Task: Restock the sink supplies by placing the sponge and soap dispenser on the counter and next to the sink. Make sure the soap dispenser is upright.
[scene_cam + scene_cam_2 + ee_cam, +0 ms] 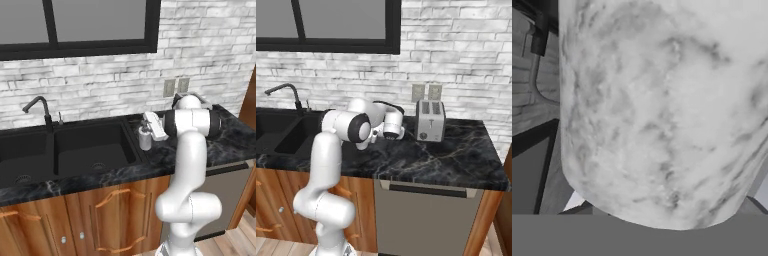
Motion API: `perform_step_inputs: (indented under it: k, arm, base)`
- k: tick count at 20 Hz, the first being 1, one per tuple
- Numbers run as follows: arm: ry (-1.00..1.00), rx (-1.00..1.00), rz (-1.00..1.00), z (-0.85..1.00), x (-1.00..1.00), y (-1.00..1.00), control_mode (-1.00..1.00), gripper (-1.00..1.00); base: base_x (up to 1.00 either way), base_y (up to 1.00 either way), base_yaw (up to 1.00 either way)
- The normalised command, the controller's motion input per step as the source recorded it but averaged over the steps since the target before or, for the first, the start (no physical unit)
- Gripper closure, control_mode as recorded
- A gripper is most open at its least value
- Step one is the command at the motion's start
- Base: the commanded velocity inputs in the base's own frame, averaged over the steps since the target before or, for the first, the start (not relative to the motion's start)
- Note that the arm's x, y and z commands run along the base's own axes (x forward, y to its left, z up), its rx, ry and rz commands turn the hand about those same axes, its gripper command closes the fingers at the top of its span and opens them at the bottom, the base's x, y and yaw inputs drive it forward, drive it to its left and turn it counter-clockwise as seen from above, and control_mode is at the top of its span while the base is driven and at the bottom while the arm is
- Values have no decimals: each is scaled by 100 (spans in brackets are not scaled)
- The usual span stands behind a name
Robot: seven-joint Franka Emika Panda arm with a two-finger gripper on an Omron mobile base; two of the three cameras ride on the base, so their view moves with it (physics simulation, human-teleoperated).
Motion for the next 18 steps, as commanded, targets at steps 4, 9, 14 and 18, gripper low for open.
perform_step_inputs:
  k: [4, 9, 14, 18]
  arm:
    - [-6, 0, 0, -35, 0, -15, -100, 100]
    - [0, 0, 0, -28, 0, -37, -100, 100]
    - [0, 0, -9, -30, 15, 0, -100, -100]
    - [0, 0, -9, -10, 19, 0, -100, -100]
  base:
    - [0, 0, 0]
    - [0, 0, 0]
    - [0, 0, 0]
    - [0, 0, 0]
